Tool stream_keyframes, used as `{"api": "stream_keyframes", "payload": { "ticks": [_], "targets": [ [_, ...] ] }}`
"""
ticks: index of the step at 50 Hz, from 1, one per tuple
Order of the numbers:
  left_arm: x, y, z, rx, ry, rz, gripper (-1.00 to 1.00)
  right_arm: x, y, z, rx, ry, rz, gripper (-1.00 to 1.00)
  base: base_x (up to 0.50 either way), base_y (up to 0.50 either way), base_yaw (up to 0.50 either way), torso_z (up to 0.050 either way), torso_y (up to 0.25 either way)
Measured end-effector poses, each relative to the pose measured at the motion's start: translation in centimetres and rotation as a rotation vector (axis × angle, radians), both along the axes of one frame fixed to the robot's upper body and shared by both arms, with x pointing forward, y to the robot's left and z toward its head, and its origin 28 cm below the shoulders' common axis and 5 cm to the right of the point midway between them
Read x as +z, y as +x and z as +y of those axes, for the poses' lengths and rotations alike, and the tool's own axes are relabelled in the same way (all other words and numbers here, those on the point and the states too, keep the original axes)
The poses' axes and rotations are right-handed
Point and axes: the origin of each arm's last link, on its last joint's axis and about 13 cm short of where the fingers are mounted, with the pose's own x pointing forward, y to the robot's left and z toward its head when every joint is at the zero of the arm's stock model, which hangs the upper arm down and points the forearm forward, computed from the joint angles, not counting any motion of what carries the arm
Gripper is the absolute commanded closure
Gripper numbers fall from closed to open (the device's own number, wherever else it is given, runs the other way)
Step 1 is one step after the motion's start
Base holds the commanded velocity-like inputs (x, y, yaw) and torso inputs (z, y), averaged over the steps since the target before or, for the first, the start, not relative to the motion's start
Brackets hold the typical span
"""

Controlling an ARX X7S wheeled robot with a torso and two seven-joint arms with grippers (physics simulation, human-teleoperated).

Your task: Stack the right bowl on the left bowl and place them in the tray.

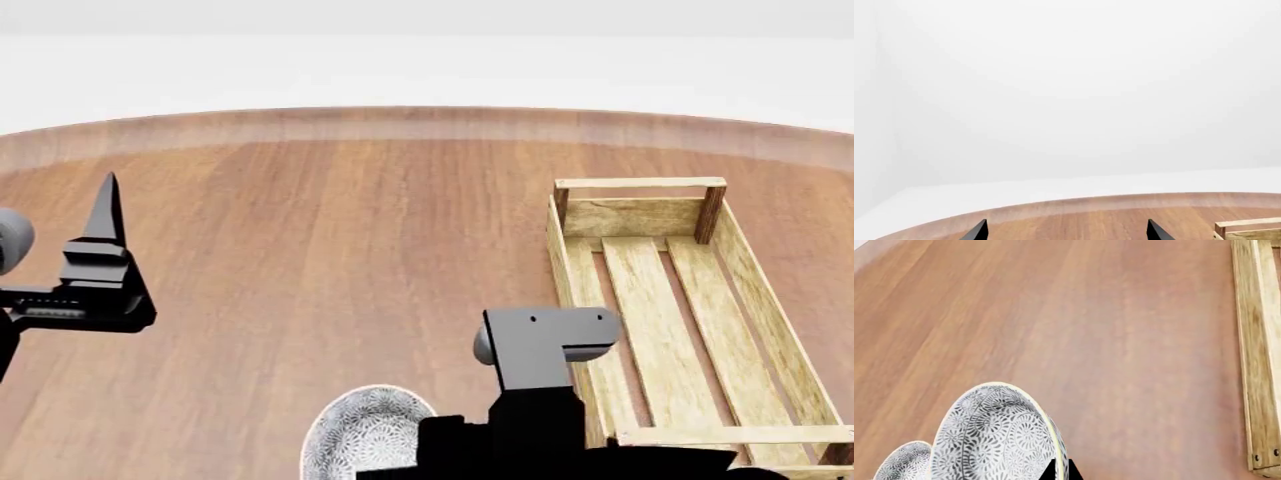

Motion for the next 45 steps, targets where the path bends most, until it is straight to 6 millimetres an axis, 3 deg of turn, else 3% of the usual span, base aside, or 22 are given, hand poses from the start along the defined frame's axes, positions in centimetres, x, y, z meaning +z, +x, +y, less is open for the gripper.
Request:
{"api": "stream_keyframes", "payload": {
  "ticks": [19,45],
  "targets": [
    [-0.1,0.2,-0.1,-0.003,-0.001,0.003,-1.0,0.3,2.5,4.3,0.092,0.062,0.037,1.0,0.0,0.0,0.0,0.0,0.001],
    [0.3,0.3,-0.2,-0.004,0.006,-0.003,-1.0,0.5,3.4,10.4,0.236,0.137,0.124,1.0,0.0,0.0,0.0,0.0,0.0]
  ]
}}
